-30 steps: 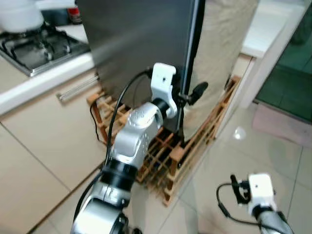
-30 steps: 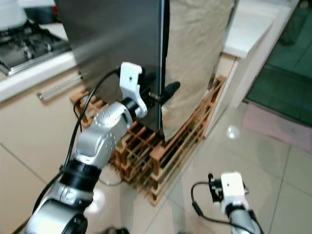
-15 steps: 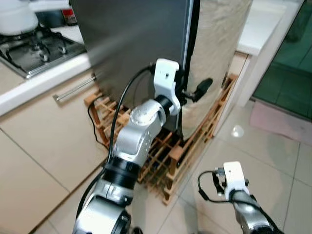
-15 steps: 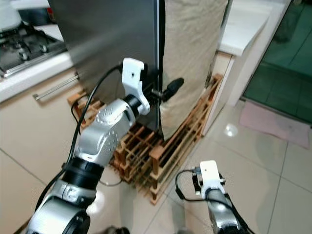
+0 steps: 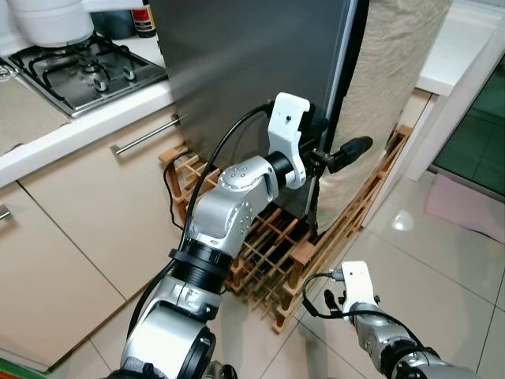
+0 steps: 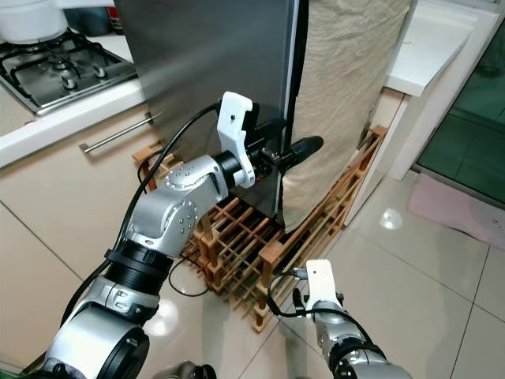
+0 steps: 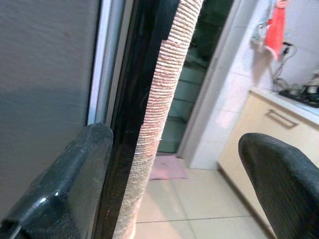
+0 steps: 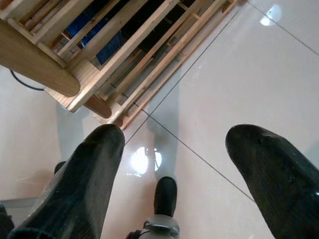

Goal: Restocking fridge

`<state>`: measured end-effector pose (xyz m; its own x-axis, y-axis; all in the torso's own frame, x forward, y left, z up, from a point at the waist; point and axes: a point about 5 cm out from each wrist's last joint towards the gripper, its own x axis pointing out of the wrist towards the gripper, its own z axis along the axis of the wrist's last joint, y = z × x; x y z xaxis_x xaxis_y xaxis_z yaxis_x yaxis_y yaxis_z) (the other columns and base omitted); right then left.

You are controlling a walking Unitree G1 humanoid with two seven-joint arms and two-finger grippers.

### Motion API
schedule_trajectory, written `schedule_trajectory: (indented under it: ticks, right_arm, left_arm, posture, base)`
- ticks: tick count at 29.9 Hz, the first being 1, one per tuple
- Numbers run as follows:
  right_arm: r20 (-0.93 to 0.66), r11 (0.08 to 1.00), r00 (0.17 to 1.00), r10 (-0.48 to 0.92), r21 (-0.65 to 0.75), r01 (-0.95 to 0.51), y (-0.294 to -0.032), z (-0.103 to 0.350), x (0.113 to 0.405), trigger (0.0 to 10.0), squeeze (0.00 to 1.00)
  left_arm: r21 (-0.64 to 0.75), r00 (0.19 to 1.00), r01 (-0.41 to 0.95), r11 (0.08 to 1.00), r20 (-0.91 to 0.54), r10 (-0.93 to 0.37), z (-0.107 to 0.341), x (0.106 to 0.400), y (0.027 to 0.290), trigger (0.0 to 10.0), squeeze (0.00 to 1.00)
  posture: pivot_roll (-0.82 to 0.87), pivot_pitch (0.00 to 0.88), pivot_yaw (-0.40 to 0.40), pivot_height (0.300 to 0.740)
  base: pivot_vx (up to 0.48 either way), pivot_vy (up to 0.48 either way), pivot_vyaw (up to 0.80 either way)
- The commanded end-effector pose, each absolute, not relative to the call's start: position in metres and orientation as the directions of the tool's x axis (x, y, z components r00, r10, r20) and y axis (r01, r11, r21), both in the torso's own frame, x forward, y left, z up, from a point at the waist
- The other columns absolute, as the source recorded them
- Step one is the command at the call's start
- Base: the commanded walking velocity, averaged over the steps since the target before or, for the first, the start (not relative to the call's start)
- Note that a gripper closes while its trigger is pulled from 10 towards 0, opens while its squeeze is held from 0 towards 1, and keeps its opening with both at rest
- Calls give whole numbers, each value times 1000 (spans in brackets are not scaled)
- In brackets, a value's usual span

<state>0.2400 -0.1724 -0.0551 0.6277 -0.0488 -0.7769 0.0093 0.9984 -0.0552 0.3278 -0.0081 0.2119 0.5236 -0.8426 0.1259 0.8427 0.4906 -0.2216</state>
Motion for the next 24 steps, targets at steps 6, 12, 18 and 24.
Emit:
schedule_trajectory:
  ticks: [6,12,18,24]
  right_arm:
    - [-815,996,578,-42,15,93,-157,-57,240,10000,0]
    - [-788,998,615,-7,28,48,-137,-43,261,10000,0]
    - [-766,1000,643,7,7,-3,-127,-30,276,10000,0]
    - [-733,997,677,69,36,-62,-120,-23,285,10000,0]
  left_arm:
    - [-232,281,944,232,204,-938,237,304,-57,10000,0]
    - [-238,198,961,139,248,-948,246,294,-63,10000,0]
    - [-236,115,971,45,291,-950,255,284,-61,10000,0]
    - [-196,139,977,85,281,-949,259,291,-36,10000,0]
  posture:
    - [-191,0,74,732]
    - [-192,0,74,732]
    - [-188,0,70,732]
    - [-185,0,66,732]
  base:
    - [0,0,0]
    - [0,0,0]
    - [0,0,0]
    - [0,0,0]
